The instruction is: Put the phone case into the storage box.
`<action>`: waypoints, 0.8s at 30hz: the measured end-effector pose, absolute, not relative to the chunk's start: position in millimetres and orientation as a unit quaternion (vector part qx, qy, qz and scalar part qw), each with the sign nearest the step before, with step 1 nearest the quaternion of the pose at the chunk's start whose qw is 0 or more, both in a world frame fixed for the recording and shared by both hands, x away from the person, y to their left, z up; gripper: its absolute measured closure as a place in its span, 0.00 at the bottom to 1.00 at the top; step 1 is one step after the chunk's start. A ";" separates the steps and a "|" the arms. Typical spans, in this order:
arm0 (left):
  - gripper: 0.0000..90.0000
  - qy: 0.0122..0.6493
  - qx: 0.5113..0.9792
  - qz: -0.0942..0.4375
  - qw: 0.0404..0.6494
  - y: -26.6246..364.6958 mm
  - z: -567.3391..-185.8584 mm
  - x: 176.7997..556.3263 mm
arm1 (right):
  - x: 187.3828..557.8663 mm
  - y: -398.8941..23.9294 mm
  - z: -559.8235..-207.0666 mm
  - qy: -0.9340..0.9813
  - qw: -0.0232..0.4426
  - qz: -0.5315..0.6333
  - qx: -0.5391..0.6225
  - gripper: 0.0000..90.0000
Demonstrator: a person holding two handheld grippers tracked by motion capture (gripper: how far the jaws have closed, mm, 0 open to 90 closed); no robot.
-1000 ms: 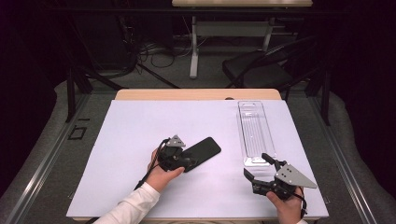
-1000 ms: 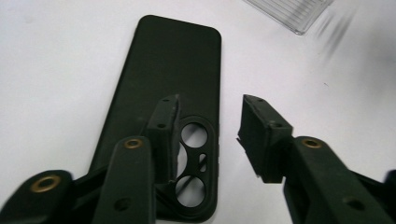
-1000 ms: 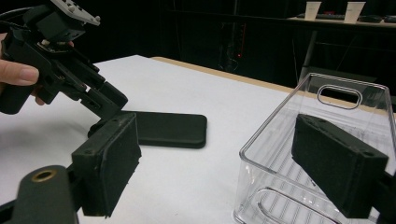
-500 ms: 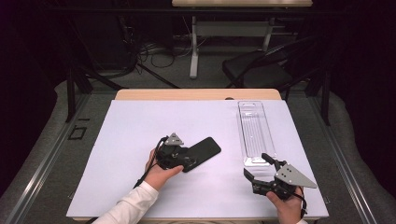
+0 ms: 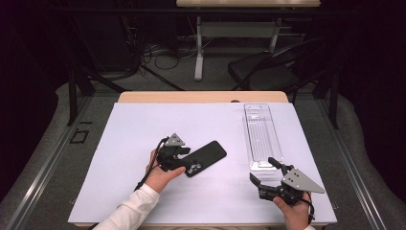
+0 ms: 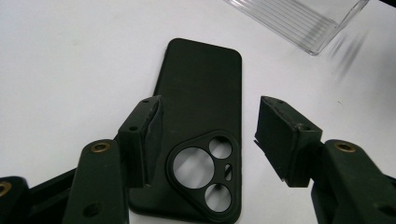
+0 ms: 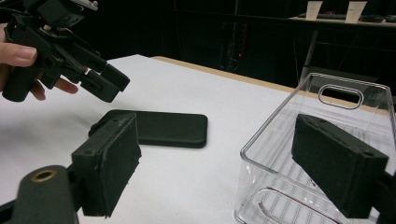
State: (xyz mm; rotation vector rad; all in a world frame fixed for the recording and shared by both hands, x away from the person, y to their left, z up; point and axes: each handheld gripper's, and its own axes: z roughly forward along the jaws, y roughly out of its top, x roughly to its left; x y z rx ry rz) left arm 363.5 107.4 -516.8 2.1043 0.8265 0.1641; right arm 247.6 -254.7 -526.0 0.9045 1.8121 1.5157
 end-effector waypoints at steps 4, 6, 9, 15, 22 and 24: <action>0.40 0.330 0.842 0.054 0.422 108.4 -514.1 364.7 | 247.7 -254.5 -526.2 0.683 0.300 0.572 0.341 0.16; 0.35 0.333 0.843 0.060 0.418 108.6 -513.6 365.7 | 247.7 -254.4 -526.2 0.683 0.300 0.572 0.341 0.16; 0.27 0.344 0.842 0.057 0.410 109.1 -514.1 367.7 | 247.6 -254.3 -526.2 0.684 0.299 0.571 0.341 0.16; 0.13 0.353 0.844 0.060 0.399 108.4 -514.8 370.3 | 247.7 -254.2 -526.2 0.684 0.299 0.571 0.341 0.16; 0.01 0.349 0.848 0.052 0.395 105.9 -514.1 372.3 | 247.6 -253.9 -526.4 0.685 0.298 0.570 0.342 0.16; 0.01 0.348 0.848 0.052 0.397 104.3 -513.2 372.3 | 247.6 -253.7 -526.4 0.685 0.298 0.570 0.342 0.16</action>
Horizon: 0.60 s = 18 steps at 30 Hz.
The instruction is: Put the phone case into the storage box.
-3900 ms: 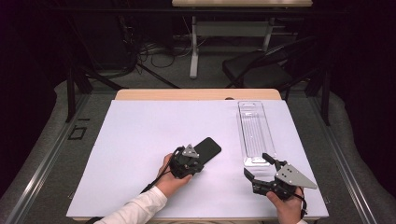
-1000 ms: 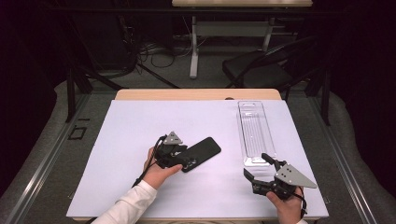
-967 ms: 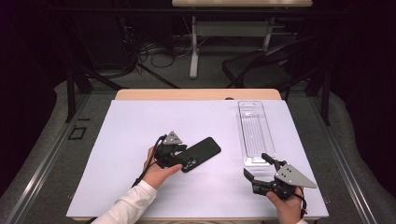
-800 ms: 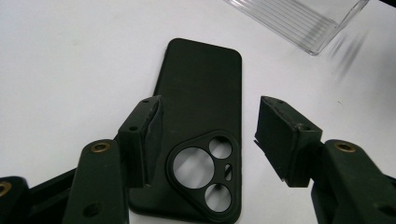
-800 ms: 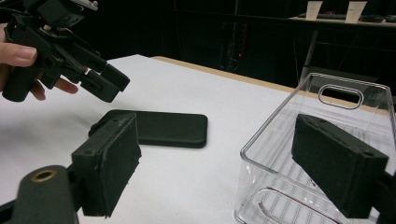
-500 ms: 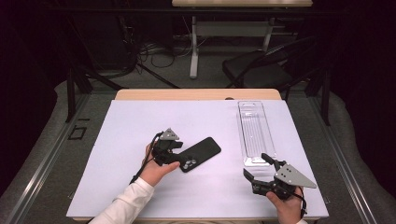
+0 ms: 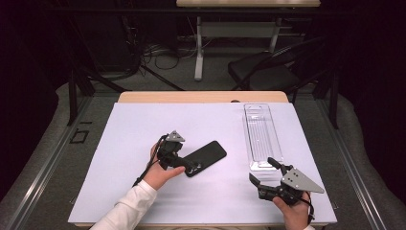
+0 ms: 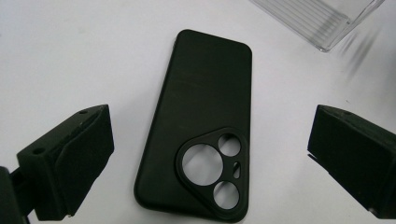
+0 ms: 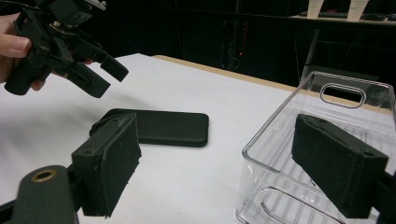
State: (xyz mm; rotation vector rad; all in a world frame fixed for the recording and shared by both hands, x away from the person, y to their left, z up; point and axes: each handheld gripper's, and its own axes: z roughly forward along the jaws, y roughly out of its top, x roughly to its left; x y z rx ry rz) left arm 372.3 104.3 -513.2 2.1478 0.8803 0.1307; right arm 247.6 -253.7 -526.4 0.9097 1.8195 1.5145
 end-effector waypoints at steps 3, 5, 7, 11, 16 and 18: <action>0.01 0.346 0.849 0.055 0.396 101.5 -511.2 372.9 | 247.6 -253.5 -526.6 0.685 0.297 0.570 0.343 0.16; 0.01 0.346 0.848 0.055 0.397 99.4 -510.3 373.5 | 247.5 -253.2 -526.8 0.684 0.296 0.570 0.345 0.16; 0.01 0.344 0.849 0.052 0.398 97.3 -509.6 374.0 | 247.9 -253.1 -527.0 0.684 0.296 0.570 0.344 0.16; 0.01 0.343 0.852 0.054 0.393 92.7 -508.7 375.2 | 248.1 -252.8 -527.2 0.685 0.297 0.570 0.344 0.16; 0.01 0.337 0.856 0.054 0.388 88.7 -507.5 379.1 | 248.2 -252.7 -527.4 0.685 0.296 0.570 0.344 0.16; 0.01 0.332 0.861 0.049 0.383 86.9 -507.2 381.0 | 248.3 -252.7 -527.5 0.685 0.296 0.569 0.345 0.16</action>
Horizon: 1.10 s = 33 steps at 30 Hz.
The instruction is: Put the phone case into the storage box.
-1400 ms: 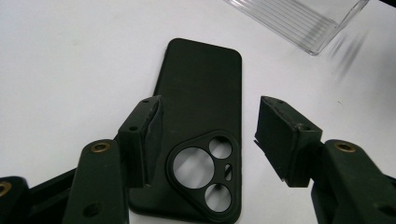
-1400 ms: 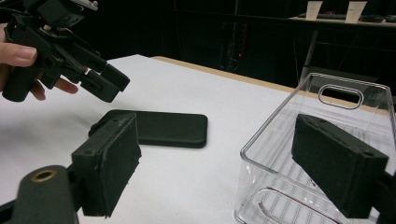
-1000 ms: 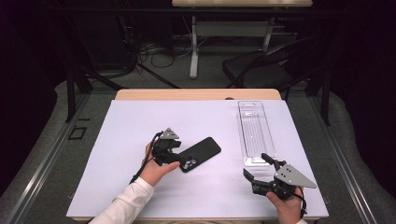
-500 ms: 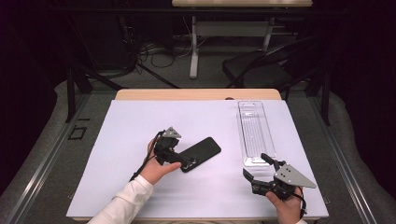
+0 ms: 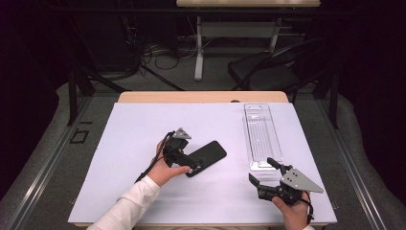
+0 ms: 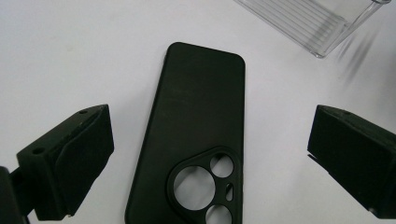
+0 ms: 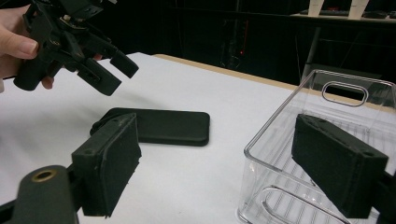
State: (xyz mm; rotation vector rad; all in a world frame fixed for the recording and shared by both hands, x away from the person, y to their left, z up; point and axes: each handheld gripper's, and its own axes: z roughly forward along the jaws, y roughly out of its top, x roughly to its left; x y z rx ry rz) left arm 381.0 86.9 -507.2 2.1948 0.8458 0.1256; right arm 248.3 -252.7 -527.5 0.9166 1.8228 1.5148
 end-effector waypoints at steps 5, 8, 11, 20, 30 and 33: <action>0.01 0.322 0.868 0.052 0.375 79.3 -508.8 384.9 | 248.5 -252.6 -527.7 0.685 0.295 0.570 0.344 0.16; 0.01 0.315 0.873 0.055 0.368 74.3 -511.6 387.2 | 248.4 -252.6 -527.6 0.685 0.295 0.570 0.344 0.16; 0.03 0.310 0.880 0.059 0.356 70.6 -516.5 389.8 | 248.6 -252.8 -527.8 0.685 0.295 0.571 0.344 0.16; 0.03 0.311 0.884 0.058 0.345 64.0 -530.3 398.8 | 248.9 -252.9 -528.0 0.687 0.294 0.569 0.343 0.16; 0.03 0.296 0.896 0.054 0.325 54.3 -545.0 403.3 | 248.7 -252.6 -528.2 0.689 0.292 0.568 0.343 0.16; 0.04 0.296 0.898 0.055 0.322 52.1 -547.4 404.7 | 248.8 -252.4 -528.3 0.689 0.291 0.568 0.344 0.16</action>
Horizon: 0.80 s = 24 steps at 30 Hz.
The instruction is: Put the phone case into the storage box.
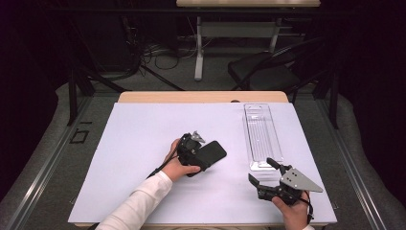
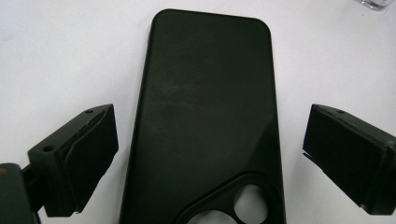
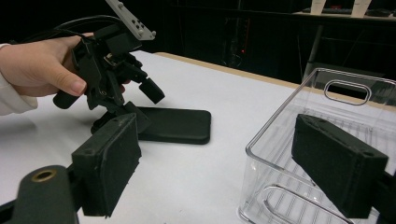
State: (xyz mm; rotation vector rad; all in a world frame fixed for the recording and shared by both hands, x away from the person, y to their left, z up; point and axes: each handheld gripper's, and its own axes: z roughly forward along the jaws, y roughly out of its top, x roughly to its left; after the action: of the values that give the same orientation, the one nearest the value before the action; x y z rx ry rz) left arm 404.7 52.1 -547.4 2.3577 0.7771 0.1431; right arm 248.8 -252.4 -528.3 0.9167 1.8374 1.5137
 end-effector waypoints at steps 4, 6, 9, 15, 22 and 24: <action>0.04 0.293 0.900 0.059 0.316 50.3 -550.1 405.5 | 248.6 -252.3 -528.3 0.689 0.291 0.568 0.344 0.16; 0.04 0.294 0.901 0.058 0.313 49.6 -551.6 405.8 | 248.7 -252.4 -528.3 0.689 0.291 0.568 0.343 0.16; 0.04 0.290 0.904 0.064 0.307 49.0 -553.2 406.0 | 248.8 -252.4 -528.4 0.689 0.291 0.568 0.343 0.16; 0.04 0.281 0.910 0.072 0.296 48.0 -555.2 405.4 | 248.7 -252.1 -528.3 0.689 0.291 0.568 0.343 0.16; 0.04 0.278 0.913 0.069 0.292 47.3 -556.8 405.6 | 248.8 -252.2 -528.4 0.690 0.291 0.568 0.342 0.16; 0.04 0.277 0.913 0.069 0.292 47.3 -556.9 405.8 | 248.9 -252.1 -528.4 0.690 0.291 0.568 0.342 0.16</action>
State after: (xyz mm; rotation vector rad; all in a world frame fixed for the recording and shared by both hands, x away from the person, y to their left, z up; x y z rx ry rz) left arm 405.8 47.3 -556.9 2.4331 0.7397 0.1845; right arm 248.9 -252.1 -528.4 0.9122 1.8398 1.5143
